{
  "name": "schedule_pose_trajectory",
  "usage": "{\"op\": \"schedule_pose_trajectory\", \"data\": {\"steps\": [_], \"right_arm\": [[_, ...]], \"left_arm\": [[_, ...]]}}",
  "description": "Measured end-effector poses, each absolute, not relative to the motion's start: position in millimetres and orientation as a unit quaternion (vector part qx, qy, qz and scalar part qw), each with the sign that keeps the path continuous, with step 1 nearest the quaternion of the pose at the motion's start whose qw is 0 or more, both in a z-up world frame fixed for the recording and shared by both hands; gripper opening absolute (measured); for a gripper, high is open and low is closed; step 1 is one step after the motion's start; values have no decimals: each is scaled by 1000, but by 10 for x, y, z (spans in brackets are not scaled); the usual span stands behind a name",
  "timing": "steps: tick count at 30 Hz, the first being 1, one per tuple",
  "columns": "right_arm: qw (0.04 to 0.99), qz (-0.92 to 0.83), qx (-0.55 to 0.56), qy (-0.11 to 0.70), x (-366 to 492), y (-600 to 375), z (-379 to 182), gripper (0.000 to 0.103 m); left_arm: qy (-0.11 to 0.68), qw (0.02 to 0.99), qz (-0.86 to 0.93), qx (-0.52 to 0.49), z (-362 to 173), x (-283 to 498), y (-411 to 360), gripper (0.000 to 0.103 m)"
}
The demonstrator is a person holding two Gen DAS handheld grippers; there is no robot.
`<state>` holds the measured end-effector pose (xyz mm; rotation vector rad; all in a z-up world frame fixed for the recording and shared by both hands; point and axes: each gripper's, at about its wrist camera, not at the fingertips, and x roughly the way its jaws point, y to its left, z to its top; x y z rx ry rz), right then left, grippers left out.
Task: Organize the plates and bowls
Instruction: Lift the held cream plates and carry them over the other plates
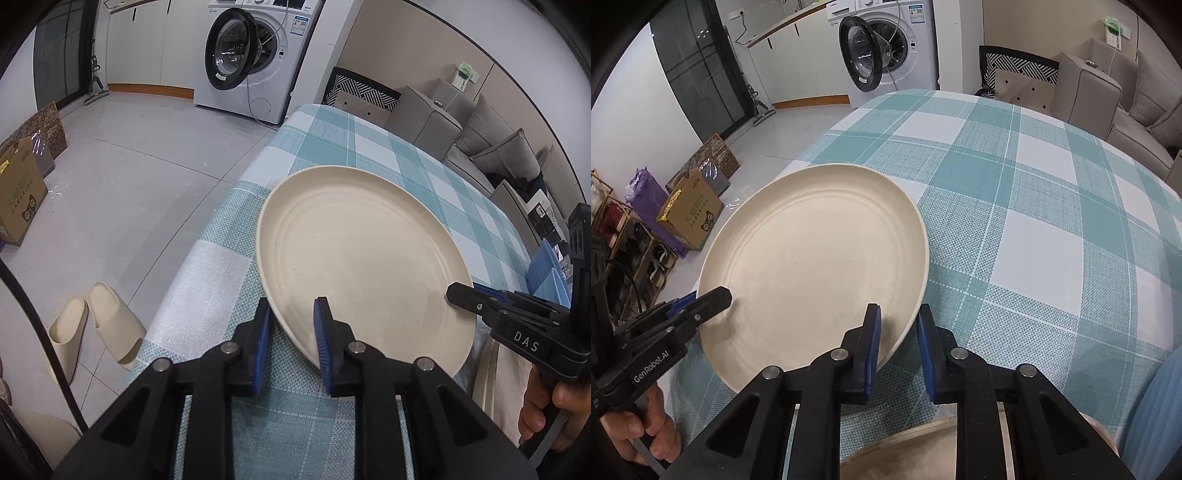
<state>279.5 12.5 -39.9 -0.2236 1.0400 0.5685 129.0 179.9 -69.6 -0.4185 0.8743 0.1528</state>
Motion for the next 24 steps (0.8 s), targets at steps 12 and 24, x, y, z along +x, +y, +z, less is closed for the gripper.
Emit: {"op": "schedule_pose_trajectory", "data": {"steps": [12,24], "right_arm": [[828,268,-115,479,2747,127,-335,18],[836,269,-108,465,2687,48,-190,18]], "left_arm": [[416,887,79,-186,-643,1268,1774,20],[409,892,75,-180,-531,1226,1721,21]]}}
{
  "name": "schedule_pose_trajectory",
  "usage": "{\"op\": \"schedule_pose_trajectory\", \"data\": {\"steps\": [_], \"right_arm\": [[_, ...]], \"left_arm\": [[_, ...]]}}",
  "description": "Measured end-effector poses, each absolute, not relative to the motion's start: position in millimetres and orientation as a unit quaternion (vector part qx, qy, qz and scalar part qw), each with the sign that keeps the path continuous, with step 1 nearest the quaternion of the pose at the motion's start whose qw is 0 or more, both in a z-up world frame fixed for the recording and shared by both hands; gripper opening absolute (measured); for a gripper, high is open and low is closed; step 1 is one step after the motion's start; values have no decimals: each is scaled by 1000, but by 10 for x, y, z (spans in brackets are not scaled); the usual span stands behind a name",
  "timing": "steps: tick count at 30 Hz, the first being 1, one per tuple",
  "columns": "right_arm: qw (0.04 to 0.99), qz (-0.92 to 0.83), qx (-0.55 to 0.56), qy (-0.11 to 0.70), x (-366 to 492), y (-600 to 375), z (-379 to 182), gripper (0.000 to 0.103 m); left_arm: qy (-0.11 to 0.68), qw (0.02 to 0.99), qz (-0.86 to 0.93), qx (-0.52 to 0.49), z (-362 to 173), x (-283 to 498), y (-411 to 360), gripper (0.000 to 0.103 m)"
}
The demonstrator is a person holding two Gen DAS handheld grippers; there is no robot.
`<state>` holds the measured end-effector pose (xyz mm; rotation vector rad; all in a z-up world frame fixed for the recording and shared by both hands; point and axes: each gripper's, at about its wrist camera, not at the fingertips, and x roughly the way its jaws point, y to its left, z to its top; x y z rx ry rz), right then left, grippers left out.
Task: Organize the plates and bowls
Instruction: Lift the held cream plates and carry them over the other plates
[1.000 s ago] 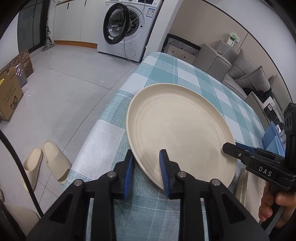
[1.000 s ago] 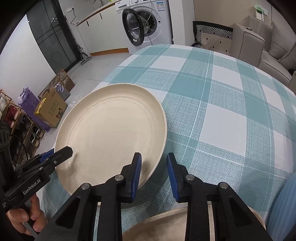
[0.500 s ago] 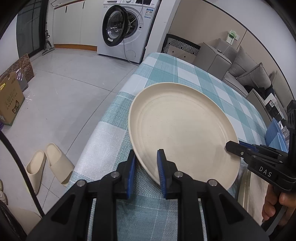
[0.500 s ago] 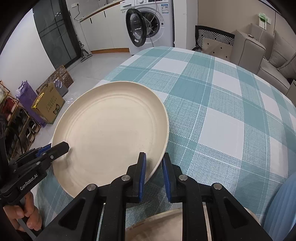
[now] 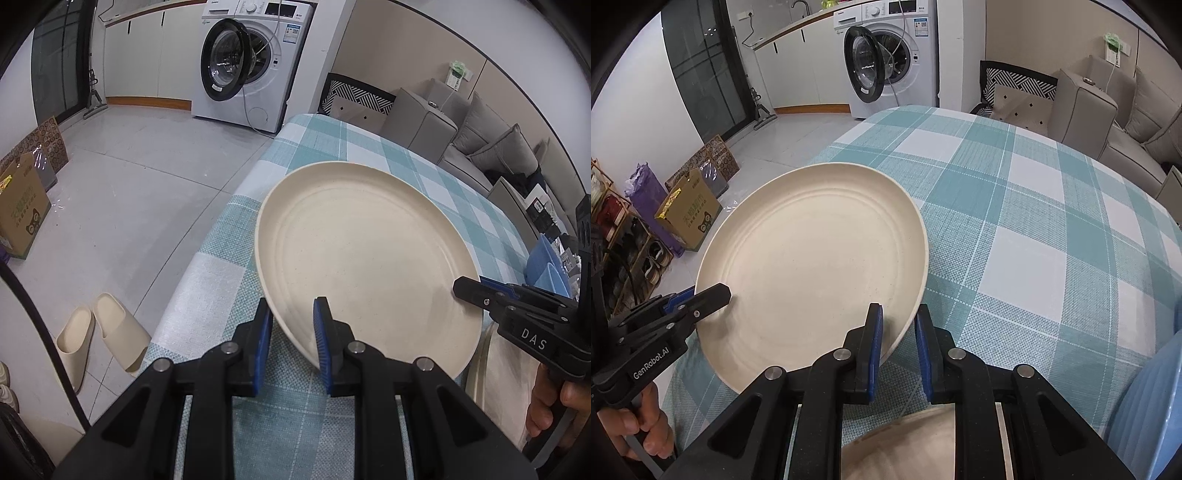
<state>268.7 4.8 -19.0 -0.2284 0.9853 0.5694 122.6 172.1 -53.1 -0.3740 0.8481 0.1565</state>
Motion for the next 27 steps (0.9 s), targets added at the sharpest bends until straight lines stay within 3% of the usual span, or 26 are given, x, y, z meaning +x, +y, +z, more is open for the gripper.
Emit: {"op": "schedule_pose_trajectory", "data": {"steps": [27], "right_arm": [[851,262,-55,451,2464,-548,234,18]], "left_arm": [[390,909,39,-142,-163,1109,1303,22]]}}
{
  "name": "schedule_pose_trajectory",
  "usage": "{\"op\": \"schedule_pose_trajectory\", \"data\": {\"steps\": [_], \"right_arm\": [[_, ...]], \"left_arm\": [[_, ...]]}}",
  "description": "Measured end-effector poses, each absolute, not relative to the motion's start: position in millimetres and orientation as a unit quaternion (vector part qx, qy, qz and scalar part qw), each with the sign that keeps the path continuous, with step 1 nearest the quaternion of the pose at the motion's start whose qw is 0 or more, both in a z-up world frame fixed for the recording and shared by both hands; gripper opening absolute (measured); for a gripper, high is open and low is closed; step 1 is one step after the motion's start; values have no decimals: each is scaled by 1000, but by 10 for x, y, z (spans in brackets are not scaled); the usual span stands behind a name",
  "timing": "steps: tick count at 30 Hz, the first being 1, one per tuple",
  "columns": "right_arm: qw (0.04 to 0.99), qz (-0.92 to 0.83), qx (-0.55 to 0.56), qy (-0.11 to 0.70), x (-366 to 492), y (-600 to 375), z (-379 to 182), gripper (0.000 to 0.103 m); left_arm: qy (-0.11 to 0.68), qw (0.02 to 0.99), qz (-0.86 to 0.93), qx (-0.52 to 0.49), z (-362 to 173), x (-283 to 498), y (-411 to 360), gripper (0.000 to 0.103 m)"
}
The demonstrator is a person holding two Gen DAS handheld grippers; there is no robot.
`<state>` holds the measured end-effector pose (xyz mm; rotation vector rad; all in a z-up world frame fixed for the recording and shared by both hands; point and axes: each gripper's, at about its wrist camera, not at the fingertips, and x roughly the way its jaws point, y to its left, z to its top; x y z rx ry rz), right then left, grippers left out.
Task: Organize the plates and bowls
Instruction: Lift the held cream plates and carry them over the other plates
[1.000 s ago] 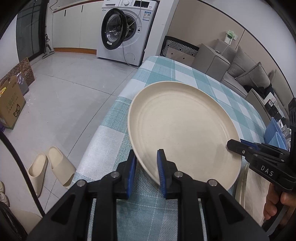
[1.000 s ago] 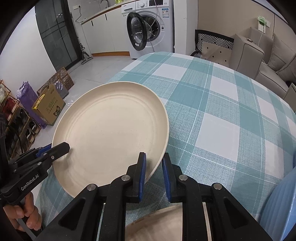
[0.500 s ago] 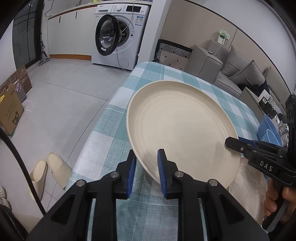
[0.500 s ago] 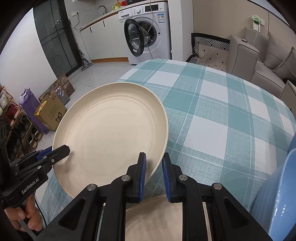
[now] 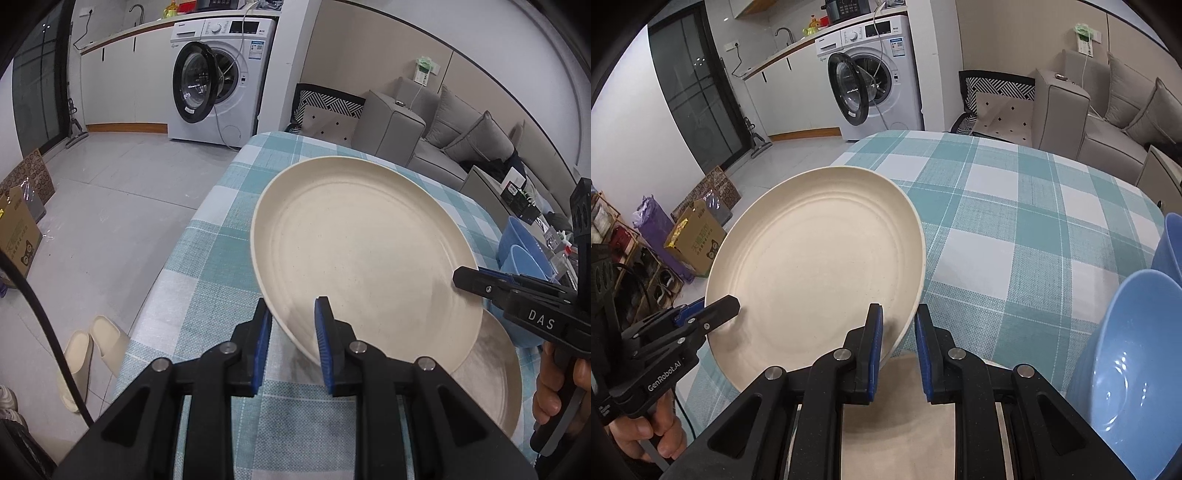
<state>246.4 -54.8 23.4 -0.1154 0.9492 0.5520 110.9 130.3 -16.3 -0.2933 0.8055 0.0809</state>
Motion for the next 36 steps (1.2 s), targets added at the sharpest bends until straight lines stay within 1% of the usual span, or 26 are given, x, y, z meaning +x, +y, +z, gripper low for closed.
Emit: {"op": "schedule_pose_trajectory", "data": {"steps": [28,36], "right_arm": [[863,244,-16,442,2016,-1312,332,18],[864,239,-4,444,1889,-1516,274,19]], "left_arm": [[397,914,-23,-83,-12,1033,754,22],[399,914,-35,-64,-1,975,592,22]]}}
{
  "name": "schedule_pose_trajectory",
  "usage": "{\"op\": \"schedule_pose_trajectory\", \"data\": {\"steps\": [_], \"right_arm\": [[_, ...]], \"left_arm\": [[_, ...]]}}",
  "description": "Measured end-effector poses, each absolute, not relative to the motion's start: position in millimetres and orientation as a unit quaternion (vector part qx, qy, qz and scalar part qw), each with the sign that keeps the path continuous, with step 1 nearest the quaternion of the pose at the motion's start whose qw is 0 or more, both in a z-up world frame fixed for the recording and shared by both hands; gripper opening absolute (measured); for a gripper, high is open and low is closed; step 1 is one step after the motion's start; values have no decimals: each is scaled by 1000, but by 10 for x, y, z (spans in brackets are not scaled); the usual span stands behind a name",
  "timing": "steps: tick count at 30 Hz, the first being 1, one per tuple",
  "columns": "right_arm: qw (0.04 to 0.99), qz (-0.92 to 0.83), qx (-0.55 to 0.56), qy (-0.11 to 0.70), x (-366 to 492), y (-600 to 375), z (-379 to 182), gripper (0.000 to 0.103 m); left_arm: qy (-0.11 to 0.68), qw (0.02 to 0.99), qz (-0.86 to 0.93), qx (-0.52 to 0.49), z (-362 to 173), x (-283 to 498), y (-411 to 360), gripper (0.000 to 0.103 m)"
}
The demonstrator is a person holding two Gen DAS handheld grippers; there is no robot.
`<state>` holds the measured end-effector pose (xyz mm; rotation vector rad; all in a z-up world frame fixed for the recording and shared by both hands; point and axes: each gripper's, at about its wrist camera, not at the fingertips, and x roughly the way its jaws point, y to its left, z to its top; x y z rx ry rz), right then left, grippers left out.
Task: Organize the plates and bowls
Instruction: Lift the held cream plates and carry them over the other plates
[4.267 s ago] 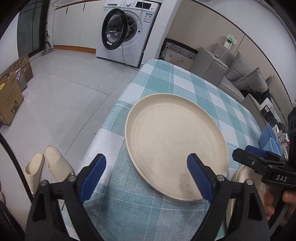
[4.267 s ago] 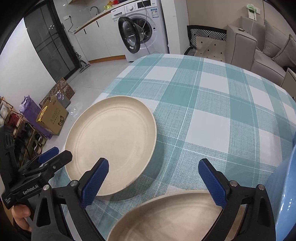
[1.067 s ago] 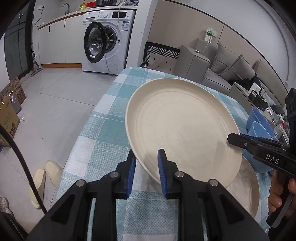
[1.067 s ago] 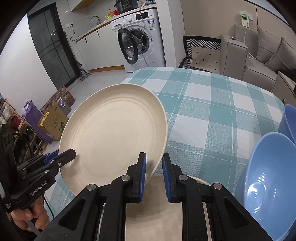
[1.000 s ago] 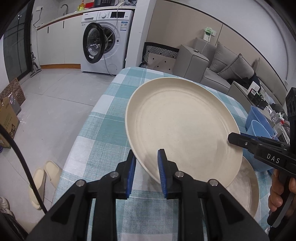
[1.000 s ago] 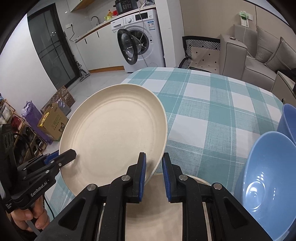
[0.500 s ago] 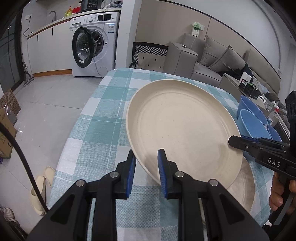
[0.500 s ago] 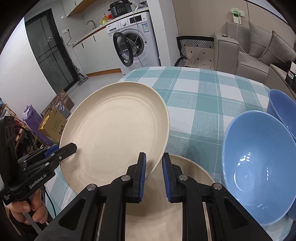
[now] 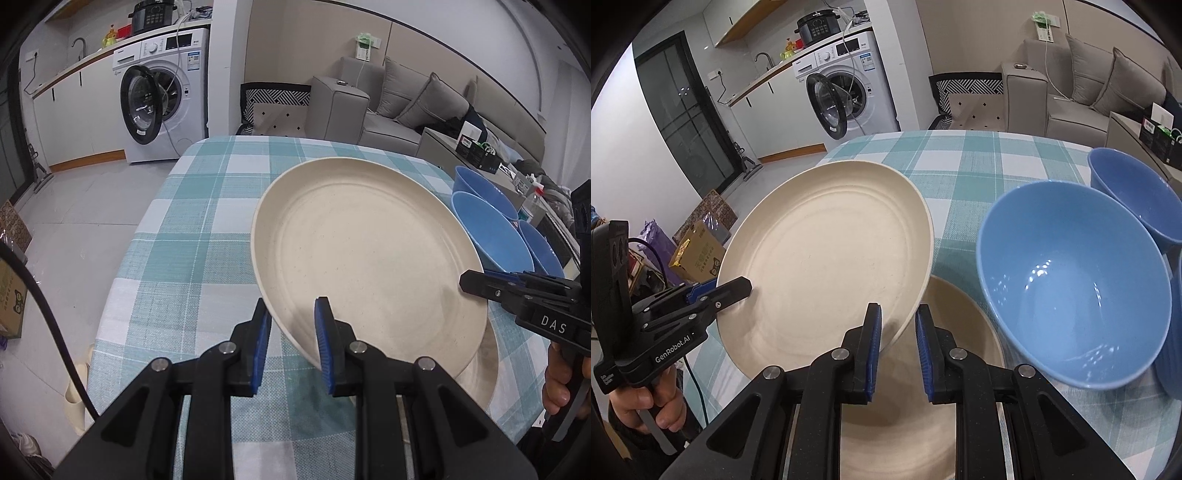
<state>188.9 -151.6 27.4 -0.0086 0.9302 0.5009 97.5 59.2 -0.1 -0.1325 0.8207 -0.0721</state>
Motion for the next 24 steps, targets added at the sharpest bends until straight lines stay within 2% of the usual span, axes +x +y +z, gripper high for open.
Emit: {"op": "schedule_pose_trajectory", "data": {"steps": [24], "right_arm": [[865,232,-3,445,1573,-1827,137,21]], "left_arm": [[411,910,-52,-26,-53,870,288,22]]}}
